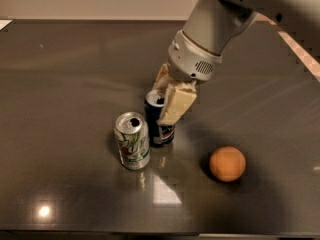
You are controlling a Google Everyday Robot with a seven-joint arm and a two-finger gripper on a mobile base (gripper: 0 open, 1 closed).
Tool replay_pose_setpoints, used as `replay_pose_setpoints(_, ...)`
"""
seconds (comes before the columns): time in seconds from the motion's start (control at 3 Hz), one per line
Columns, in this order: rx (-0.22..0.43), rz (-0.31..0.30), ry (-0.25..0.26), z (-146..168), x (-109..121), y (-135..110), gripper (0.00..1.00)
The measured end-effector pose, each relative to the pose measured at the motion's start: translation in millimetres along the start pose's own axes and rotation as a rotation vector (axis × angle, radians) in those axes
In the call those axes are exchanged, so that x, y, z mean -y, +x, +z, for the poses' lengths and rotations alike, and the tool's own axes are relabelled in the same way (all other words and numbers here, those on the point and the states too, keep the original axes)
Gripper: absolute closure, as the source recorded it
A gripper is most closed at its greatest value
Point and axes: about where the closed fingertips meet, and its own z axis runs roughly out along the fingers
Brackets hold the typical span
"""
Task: Move pepsi can near 7up can
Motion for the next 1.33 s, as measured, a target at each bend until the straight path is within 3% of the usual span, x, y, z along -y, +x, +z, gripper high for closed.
replay_pose_setpoints(0.33, 0.0, -0.042, -0.018, 6.4, -9.9, -4.8, 0.96)
replay_pose_setpoints(1.33, 0.019, -0.094, 0.012, 10.6, -15.1, -1.9, 0.26)
